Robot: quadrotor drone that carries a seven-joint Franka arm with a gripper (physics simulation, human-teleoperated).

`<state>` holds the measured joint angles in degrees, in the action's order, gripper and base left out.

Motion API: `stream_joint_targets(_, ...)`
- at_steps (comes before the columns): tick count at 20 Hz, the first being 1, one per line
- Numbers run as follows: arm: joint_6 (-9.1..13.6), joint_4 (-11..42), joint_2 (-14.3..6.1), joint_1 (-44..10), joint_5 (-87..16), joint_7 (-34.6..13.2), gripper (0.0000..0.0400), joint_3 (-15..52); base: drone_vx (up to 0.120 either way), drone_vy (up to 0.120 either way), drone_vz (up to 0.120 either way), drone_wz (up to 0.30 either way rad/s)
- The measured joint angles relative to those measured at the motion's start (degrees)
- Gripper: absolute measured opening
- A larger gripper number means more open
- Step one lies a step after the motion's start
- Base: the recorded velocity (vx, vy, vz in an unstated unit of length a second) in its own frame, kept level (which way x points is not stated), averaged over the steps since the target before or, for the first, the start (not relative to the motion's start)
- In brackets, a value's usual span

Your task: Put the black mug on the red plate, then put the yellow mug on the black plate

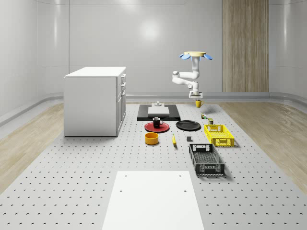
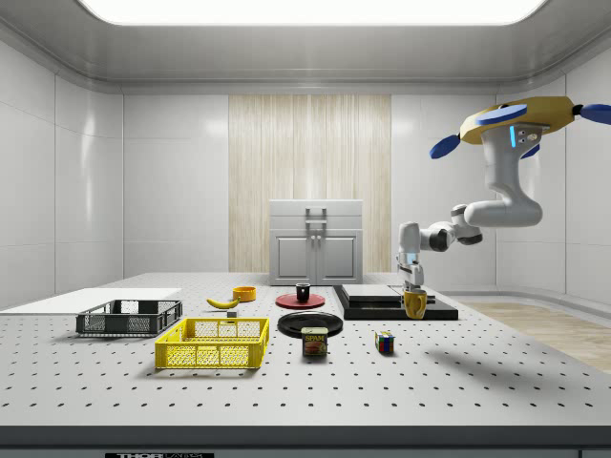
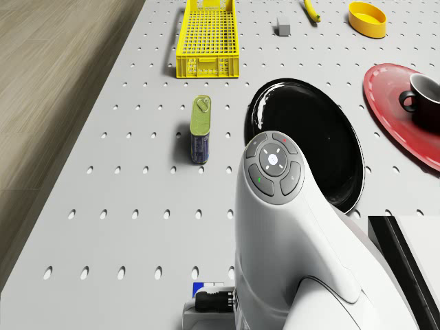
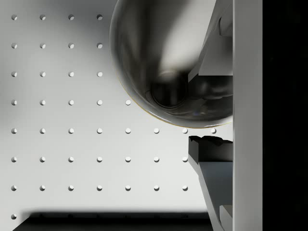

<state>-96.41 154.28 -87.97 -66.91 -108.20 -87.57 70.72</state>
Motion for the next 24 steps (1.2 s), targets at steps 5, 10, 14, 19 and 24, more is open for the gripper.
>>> stream_joint_targets(5,-0.15,0.0,-0.17,-0.06,0.09,-0.04,0.011,0.02,0.12,-0.12,0.0,0.0)
stream_joint_targets(10,-0.29,-0.01,-0.32,-0.11,0.17,-0.08,0.011,0.03,0.12,-0.12,0.0,0.0)
stream_joint_targets(14,-0.39,-0.02,-0.44,-0.15,0.22,-0.11,0.011,0.03,0.12,-0.12,0.0,0.0)
stream_joint_targets(19,-0.51,-0.02,-0.57,-0.2,0.27,-0.15,0.011,0.04,0.12,-0.12,0.0,0.0)
stream_joint_targets(24,-0.62,-0.03,-0.69,-0.25,0.33,-0.18,0.011,0.04,0.12,-0.12,0.0,0.0)
